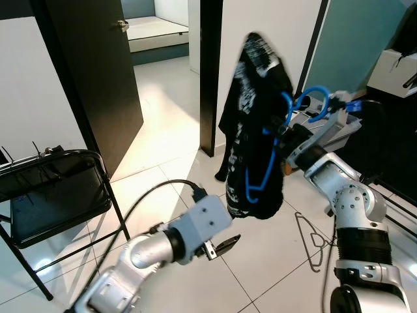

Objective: Hang hanger

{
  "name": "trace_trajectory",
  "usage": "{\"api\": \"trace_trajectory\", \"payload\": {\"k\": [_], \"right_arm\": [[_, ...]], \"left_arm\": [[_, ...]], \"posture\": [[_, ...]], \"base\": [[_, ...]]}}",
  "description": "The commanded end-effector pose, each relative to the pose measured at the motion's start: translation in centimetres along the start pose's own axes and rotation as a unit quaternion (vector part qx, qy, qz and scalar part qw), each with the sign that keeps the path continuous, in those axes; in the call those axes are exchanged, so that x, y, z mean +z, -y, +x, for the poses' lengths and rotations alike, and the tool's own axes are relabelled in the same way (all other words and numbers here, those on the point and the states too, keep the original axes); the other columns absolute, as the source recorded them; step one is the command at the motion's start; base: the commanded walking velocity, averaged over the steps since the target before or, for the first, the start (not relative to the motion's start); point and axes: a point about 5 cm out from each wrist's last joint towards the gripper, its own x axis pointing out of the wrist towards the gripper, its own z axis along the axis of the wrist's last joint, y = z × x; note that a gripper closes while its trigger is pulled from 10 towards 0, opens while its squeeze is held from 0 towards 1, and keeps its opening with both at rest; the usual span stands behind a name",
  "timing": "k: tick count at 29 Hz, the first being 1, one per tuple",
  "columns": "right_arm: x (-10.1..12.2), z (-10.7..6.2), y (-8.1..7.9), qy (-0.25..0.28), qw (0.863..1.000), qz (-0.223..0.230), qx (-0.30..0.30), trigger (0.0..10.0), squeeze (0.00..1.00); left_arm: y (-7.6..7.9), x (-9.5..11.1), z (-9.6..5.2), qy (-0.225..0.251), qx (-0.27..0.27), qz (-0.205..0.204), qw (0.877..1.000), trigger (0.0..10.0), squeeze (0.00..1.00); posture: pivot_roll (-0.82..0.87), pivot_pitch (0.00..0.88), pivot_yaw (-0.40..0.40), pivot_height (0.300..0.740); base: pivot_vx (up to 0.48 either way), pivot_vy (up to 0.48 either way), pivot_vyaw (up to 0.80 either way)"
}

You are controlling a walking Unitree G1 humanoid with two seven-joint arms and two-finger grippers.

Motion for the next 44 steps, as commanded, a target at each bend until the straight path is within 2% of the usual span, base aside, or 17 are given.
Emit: {"api": "trace_trajectory", "payload": {"k": [1, 2, 3, 4, 5, 7, 13, 14, 17, 18, 19, 21, 26, 29, 33, 38, 44], "right_arm": [[0.0, -0.6, -0.8, -0.022, 0.996, -0.062, 0.053, 10.0, 0.0], [0.0, -0.6, -0.8, -0.022, 0.996, -0.062, 0.053, 10.0, 0.0], [-0.6, -1.3, -0.9, -0.046, 0.992, -0.091, 0.079, 10.0, 0.0], [-0.6, -1.3, -0.9, -0.046, 0.992, -0.091, 0.079, 10.0, 0.0], [-1.1, -1.9, -1.1, -0.064, 0.987, -0.108, 0.103, 10.0, 0.0], [-1.4, -2.4, -1.3, -0.075, 0.983, -0.117, 0.122, 10.0, 0.0], [-1.8, -3.1, -1.7, -0.092, 0.976, -0.124, 0.156, 10.0, 0.0], [-2.1, -3.4, -2.1, -0.107, 0.969, -0.128, 0.18, 10.0, 0.0], [-2.1, -3.4, -2.1, -0.107, 0.969, -0.128, 0.18, 10.0, 0.0], [-2.4, -3.7, -2.6, -0.124, 0.962, -0.13, 0.208, 10.0, 0.0], [-2.4, -3.7, -2.6, -0.124, 0.962, -0.13, 0.208, 10.0, 0.0], [-3.3, -3.9, -3.7, -0.159, 0.942, -0.142, 0.258, 10.0, 0.0], [-3.9, -3.9, -4.2, -0.174, 0.934, -0.146, 0.277, 10.0, 0.0], [-5.1, -3.7, -5.6, -0.196, 0.911, -0.155, 0.327, 10.0, 0.0], [-5.2, -3.7, -5.8, -0.196, 0.909, -0.155, 0.334, 10.0, 0.0], [-5.2, -3.7, -6.7, -0.194, 0.899, -0.154, 0.362, 10.0, 0.0], [-5.2, -3.8, -6.9, -0.198, 0.893, -0.157, 0.371, 10.0, 0.0]], "left_arm": [[-3.4, 2.8, -1.9, 0.055, 0.04, 0.013, 0.998, 10.0, 0.0], [-3.4, 2.8, -1.9, 0.055, 0.04, 0.013, 0.998, 10.0, 0.0], [-5.0, 4.4, -2.9, 0.088, 0.058, 0.021, 0.994, 10.0, 0.0], [-5.0, 4.4, -2.9, 0.088, 0.058, 0.021, 0.994, 10.0, 0.0], [-6.1, 5.7, -3.7, 0.112, 0.068, 0.028, 0.991, 10.0, 0.0], [-7.0, 6.7, -4.4, 0.125, 0.072, 0.046, 0.988, 10.0, 0.0], [-8.1, 7.7, -5.3, 0.126, 0.073, 0.079, 0.986, 10.0, 0.0], [-8.4, 8.1, -5.5, 0.121, 0.064, 0.095, 0.986, 10.0, 0.0], [-8.4, 8.1, -5.5, 0.121, 0.064, 0.095, 0.986, 10.0, 0.0], [-8.6, 8.1, -5.5, 0.106, 0.052, 0.11, 0.987, 10.0, 0.0], [-8.6, 8.1, -5.5, 0.106, 0.052, 0.11, 0.987, 10.0, 0.0], [-7.9, 7.8, -4.7, 0.082, 0.005, 0.128, 0.988, 10.0, 0.0], [-7.4, 7.9, -4.2, 0.085, -0.018, 0.13, 0.988, 10.0, 0.0], [-6.0, 9.2, -3.7, 0.106, -0.105, 0.122, 0.981, 10.0, 0.0], [-5.7, 9.2, -3.8, 0.106, -0.123, 0.121, 0.979, 10.0, 0.0], [-4.8, 8.1, -4.5, 0.052, -0.199, 0.126, 0.97, 10.0, 0.0], [-4.9, 6.9, -5.1, 0.001, -0.223, 0.137, 0.965, 10.0, 0.0]], "posture": [[0.01, 0.0, -0.011, 0.74], [0.01, 0.0, -0.011, 0.74], [0.02, 0.0, -0.011, 0.74], [0.02, 0.0, -0.011, 0.74], [0.02, 0.0, -0.01, 0.74], [0.02, 0.0, -0.006, 0.74], [0.02, 0.0, -0.002, 0.74], [0.03, 0.0, -0.001, 0.74], [0.03, 0.0, -0.001, 0.74], [0.03, 0.0, 0.002, 0.74], [0.03, 0.0, 0.002, 0.74], [0.03, 0.0, 0.01, 0.74], [0.03, 0.0, 0.011, 0.74], [0.03, 0.0, 0.016, 0.74], [0.03, 0.0, 0.017, 0.74], [0.03, 0.0, 0.021, 0.74], [0.03, 0.0, 0.021, 0.74]], "base": [[0.0, 0.0, 0.0], [0.0, 0.0, 0.0], [0.0, 0.0, 0.0], [0.0, 0.0, 0.0], [0.0, 0.0, 0.0], [0.0, 0.0, 0.0], [0.0, 0.0, 0.0], [0.0, 0.0, 0.0], [0.0, 0.0, 0.0], [0.0, 0.0, 0.0], [0.0, 0.0, 0.0], [0.0, 0.0, 0.0], [0.0, 0.0, 0.0], [0.0, 0.0, 0.0], [0.0, 0.0, 0.0], [0.0, 0.0, 0.0], [0.0, 0.0, 0.0]]}}
